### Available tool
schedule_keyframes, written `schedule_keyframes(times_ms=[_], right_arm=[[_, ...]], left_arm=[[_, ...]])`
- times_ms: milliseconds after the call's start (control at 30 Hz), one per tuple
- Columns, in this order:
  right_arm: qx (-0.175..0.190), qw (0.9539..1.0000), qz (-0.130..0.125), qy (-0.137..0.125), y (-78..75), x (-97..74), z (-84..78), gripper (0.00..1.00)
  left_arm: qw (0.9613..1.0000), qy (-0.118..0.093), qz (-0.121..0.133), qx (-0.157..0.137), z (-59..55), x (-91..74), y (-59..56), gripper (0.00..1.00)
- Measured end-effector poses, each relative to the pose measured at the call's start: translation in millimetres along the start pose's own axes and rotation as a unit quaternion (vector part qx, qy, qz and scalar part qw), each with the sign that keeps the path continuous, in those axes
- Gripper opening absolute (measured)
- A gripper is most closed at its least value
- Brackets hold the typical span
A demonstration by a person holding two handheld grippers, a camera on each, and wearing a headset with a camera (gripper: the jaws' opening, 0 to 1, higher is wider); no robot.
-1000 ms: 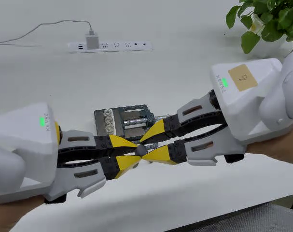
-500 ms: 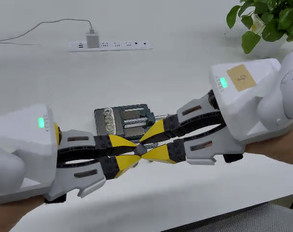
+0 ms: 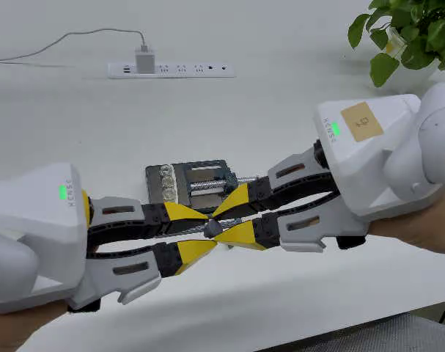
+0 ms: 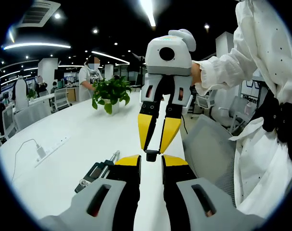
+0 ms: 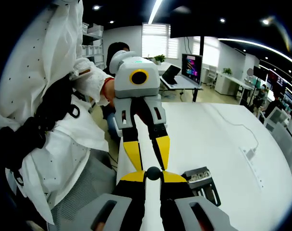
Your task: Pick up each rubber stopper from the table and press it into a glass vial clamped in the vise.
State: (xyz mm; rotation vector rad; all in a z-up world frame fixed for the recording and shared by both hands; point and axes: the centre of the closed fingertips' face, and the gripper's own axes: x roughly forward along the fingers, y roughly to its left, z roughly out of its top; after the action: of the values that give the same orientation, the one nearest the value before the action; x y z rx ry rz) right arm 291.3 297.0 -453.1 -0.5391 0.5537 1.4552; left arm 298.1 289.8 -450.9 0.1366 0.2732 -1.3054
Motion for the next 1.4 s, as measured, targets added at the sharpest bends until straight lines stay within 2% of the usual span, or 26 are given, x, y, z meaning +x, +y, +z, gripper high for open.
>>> schedule_keyframes(times_ms=[100,367,600,700,1033,1400], right_arm=[[0.001,1.0,-0.002,-0.001,-3.3,-1.4,1.7,0.06],[0.01,0.9998,-0.014,-0.003,-18.2,-5.1,7.8,0.06],[0.01,0.9997,-0.021,0.01,-32.6,-0.4,10.8,0.06],[0.009,0.9996,-0.022,0.017,-42.8,1.1,11.2,0.06],[0.0,0.9987,-0.024,0.046,-72.8,15.0,13.6,0.06],[-0.013,0.995,-0.023,0.096,-112.8,38.8,-2.5,0.06]], left_arm=[[1.0,0.002,0.009,-0.001,-3.4,-4.4,3.8,0.16],[0.9991,0.0,0.042,-0.005,-14.9,-18.3,16.6,0.29],[0.998,0.01,0.063,-0.002,-31.5,-26.3,23.8,0.4],[0.9972,0.011,0.073,-0.011,-37.8,-30.4,27.6,0.46],[0.9951,0.027,0.093,-0.022,-61.5,-41.2,33.1,0.58],[0.9929,0.037,0.107,-0.037,-80.4,-48.7,35.7,0.67]])
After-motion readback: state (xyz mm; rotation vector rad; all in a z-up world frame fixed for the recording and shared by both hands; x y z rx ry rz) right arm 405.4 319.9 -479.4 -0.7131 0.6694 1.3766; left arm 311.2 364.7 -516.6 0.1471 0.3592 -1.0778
